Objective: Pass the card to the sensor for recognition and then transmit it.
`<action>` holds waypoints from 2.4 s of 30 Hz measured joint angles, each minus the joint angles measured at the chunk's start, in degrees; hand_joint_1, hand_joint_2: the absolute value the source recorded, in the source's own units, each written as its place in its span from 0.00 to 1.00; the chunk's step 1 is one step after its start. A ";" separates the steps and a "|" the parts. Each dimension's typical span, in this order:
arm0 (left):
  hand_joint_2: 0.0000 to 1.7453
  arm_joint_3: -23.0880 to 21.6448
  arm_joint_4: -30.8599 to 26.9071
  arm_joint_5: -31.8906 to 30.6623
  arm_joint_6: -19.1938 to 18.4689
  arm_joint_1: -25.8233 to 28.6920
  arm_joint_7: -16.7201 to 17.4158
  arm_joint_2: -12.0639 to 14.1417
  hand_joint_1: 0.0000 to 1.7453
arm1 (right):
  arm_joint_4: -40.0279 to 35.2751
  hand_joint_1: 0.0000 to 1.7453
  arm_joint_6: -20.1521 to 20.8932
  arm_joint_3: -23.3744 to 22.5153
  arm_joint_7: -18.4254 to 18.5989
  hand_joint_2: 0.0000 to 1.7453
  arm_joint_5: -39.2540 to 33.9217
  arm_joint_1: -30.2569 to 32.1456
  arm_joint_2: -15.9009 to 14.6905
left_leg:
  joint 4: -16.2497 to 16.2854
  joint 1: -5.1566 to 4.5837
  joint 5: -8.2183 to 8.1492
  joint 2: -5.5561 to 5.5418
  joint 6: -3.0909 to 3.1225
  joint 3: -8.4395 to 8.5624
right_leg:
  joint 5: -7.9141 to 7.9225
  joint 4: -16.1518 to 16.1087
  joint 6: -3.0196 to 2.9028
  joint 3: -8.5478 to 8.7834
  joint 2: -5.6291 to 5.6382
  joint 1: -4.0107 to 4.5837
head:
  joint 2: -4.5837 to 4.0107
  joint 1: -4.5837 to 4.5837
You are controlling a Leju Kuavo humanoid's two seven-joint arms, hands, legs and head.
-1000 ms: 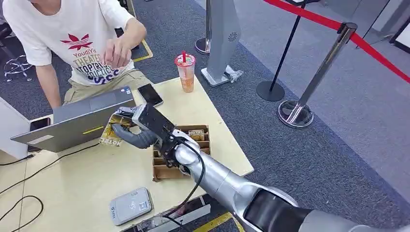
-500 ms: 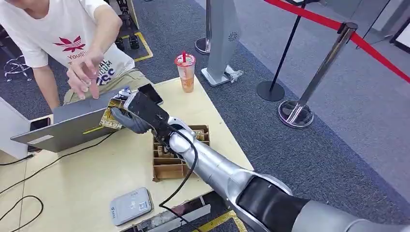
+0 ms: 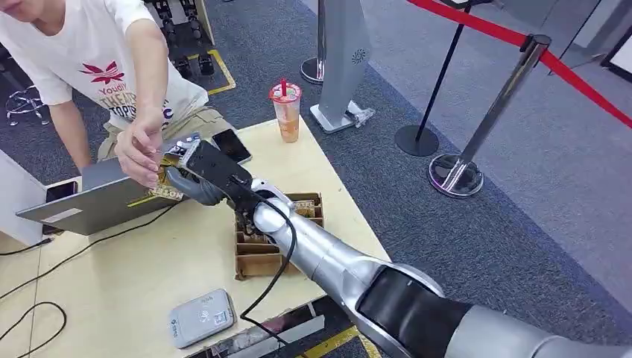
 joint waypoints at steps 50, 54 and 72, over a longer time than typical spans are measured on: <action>1.00 0.31 0.00 0.83 -0.48 0.45 -2.80 0.07 0.00 | -22.55 0.31 -11.45 -0.13 -0.13 1.00 18.95 17.24 -6.16 | 0.00 -0.01 -0.01 -0.01 0.00 0.00 | -0.01 -0.01 0.00 -0.04 -0.01 0.02 | 0.00 -0.02; 1.00 0.61 0.00 1.64 -0.07 0.61 -3.02 0.00 0.00 | -25.40 0.31 -11.58 -0.28 -0.63 1.00 20.37 19.66 -7.39 | 0.00 0.00 -0.01 0.00 0.00 0.00 | -0.01 -0.01 0.00 -0.04 0.00 0.02 | 0.00 0.00; 1.00 1.27 0.00 1.40 0.15 0.83 -3.43 -0.20 0.00 | -30.75 0.62 -16.94 -3.87 -0.13 1.00 28.85 27.36 -12.26 | 0.00 -0.01 -0.01 -0.01 0.00 0.00 | -0.01 -0.01 0.00 -0.04 -0.01 0.02 | 0.00 -0.02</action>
